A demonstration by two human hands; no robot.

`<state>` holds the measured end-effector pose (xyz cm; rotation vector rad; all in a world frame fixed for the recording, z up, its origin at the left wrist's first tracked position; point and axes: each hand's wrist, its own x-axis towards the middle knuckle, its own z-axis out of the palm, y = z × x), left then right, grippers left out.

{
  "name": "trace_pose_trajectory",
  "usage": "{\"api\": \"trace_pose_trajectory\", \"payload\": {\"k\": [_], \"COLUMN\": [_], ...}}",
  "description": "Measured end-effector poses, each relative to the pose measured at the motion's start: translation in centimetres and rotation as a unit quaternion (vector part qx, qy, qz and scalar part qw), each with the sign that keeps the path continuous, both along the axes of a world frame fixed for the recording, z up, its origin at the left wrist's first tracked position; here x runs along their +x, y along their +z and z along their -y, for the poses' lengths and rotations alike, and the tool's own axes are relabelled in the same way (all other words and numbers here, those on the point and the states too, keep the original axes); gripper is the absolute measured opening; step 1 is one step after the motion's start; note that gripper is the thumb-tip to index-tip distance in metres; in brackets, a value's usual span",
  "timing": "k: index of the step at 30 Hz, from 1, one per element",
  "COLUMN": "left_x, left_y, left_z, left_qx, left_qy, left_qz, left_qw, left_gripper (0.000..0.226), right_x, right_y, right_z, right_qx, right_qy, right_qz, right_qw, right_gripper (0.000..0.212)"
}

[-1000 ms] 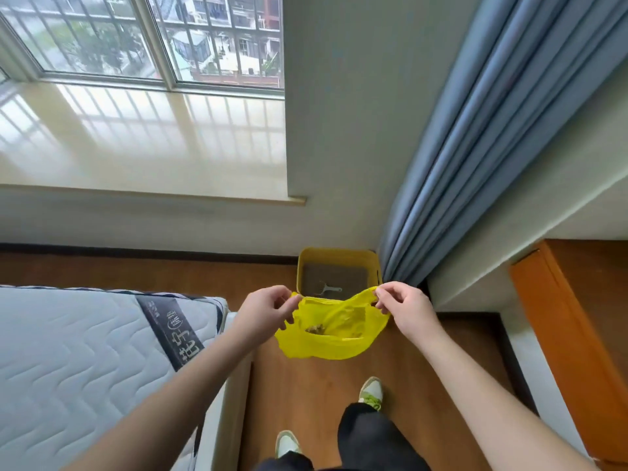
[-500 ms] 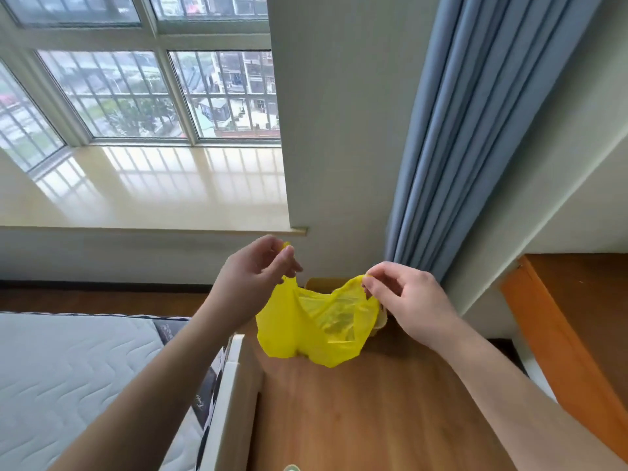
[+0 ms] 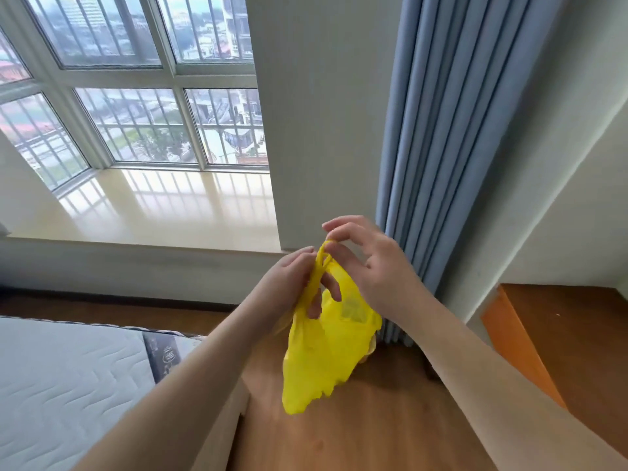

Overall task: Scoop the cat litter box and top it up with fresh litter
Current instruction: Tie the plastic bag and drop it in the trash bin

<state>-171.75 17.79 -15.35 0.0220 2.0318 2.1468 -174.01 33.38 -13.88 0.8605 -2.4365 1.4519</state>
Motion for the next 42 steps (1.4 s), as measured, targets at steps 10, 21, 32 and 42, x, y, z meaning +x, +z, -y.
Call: {"api": "trace_pose_trajectory", "payload": {"k": [10, 21, 32, 42], "left_x": [-0.5, -1.6, -2.6, -2.9], "left_y": [0.6, 0.4, 0.5, -0.6], "left_z": [-2.6, -3.9, -4.7, -4.3], "left_qx": [-0.357, -0.496, -0.315, -0.102], "left_qy": [-0.035, 0.026, 0.119, 0.178], "left_qz": [-0.280, -0.414, -0.166, -0.132], "left_qw": [0.890, 0.763, 0.927, 0.970], "left_gripper": [0.028, 0.004, 0.032, 0.022], "right_x": [-1.7, -3.6, 1.3, 0.1], "right_y": [-2.2, -3.7, -5.1, -5.6], "right_z": [-4.2, -5.5, -5.0, -6.9], "right_qx": [-0.110, -0.091, -0.061, -0.073], "right_qy": [-0.033, 0.015, -0.057, -0.096], "right_qz": [0.308, 0.417, 0.231, 0.217], "right_qw": [0.944, 0.904, 0.969, 0.969], "right_gripper": [0.023, 0.021, 0.048, 0.028]}}
